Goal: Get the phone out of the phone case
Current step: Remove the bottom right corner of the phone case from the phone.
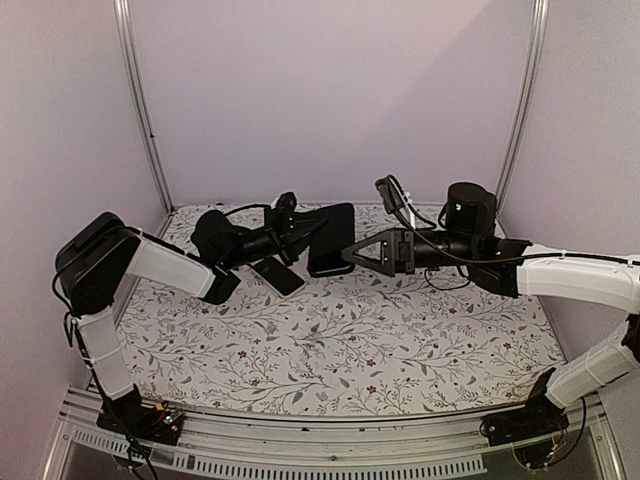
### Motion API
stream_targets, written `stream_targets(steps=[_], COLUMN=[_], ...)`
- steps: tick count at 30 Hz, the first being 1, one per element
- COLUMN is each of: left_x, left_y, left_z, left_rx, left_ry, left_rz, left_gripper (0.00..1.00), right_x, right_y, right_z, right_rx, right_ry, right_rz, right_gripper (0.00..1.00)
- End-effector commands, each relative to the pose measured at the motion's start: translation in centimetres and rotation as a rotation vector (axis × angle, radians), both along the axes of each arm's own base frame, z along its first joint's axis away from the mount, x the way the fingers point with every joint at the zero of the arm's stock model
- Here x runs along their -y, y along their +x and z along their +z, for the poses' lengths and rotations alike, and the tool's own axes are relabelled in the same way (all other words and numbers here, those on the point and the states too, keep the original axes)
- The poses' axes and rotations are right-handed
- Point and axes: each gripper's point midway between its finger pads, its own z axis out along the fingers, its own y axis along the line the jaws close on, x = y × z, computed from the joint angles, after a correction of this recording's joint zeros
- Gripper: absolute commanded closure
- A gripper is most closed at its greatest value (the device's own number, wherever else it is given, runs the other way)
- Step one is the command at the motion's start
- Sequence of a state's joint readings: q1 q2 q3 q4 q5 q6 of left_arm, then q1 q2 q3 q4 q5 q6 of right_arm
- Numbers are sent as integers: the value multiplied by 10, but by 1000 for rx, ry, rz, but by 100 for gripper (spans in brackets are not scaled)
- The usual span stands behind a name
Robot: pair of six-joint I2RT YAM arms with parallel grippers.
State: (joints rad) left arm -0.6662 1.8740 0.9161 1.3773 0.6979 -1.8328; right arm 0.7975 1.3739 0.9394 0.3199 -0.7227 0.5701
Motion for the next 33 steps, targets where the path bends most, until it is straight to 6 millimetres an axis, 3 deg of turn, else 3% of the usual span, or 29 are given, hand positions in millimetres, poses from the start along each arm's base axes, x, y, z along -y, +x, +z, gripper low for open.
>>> stream_targets(steps=[1, 5, 12, 23, 33], left_x=[-9, -13, -18, -26, -28], left_y=[-2, 3, 9, 14, 14], left_z=[16, 19, 27, 40, 46], left_rx=[48, 43, 47, 46, 51], left_ry=[-35, -42, -67, -142, -179], left_rz=[29, 57, 100, 149, 163], left_gripper=[100, 100, 100, 100, 100], right_x=[13, 11, 6, 0, 0], right_y=[12, 8, -4, -19, -19], right_z=[34, 29, 18, 21, 25], right_rx=[17, -5, -25, -7, 4], right_ry=[119, 112, 97, 126, 147], right_rz=[-79, -46, 29, 86, 90], right_gripper=[27, 30, 47, 54, 68])
